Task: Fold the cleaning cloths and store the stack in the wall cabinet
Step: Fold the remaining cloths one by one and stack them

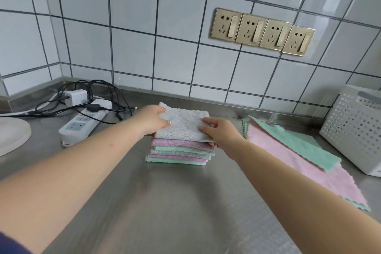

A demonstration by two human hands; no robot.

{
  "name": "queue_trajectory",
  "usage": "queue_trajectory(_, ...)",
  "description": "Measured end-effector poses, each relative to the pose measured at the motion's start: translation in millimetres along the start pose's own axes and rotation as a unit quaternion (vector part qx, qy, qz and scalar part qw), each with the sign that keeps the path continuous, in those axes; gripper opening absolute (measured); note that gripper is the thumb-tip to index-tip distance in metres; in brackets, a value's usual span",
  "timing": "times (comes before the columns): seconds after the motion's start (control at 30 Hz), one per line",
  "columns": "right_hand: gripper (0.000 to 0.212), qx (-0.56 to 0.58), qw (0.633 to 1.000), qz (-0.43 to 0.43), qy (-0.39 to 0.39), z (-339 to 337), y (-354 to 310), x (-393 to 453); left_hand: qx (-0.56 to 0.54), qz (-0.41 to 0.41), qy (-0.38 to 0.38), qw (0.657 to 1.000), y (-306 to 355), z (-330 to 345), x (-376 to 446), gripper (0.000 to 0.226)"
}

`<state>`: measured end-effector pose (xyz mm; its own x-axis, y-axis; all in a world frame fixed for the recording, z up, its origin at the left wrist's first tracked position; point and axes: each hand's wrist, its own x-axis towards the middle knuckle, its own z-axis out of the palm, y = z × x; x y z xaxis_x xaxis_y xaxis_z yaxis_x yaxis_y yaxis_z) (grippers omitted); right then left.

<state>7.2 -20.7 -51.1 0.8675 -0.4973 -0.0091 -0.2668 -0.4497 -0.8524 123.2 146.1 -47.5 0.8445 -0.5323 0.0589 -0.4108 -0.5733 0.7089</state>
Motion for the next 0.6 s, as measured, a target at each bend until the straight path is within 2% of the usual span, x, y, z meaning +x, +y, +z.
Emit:
queue_trajectory(0.07,0.043,-0.032,0.999,-0.008,0.001,-4,-3,-3,0.075,0.007,0.004,0.997,5,-1,1,0.06)
queue_trajectory(0.17,0.04,-0.144,0.987,-0.053,0.035,-11,-13,3,0.133,0.076,0.043,0.987,18,-4,3,0.051)
queue_trajectory(0.23,0.039,-0.21,0.971,-0.096,0.056,-9,-25,12,0.146,0.114,0.038,0.982,31,0,5,0.046)
queue_trajectory(0.3,0.04,-0.255,0.957,-0.135,0.03,2,-34,23,0.186,0.126,0.012,0.974,41,11,8,0.043)
queue_trajectory(0.43,0.046,-0.35,0.921,-0.15,-0.078,33,-23,33,0.29,0.046,-0.039,0.955,29,34,15,0.041)
queue_trajectory(0.6,0.051,-0.357,0.928,-0.086,-0.068,34,-2,34,0.282,0.035,-0.059,0.957,14,37,11,0.049)
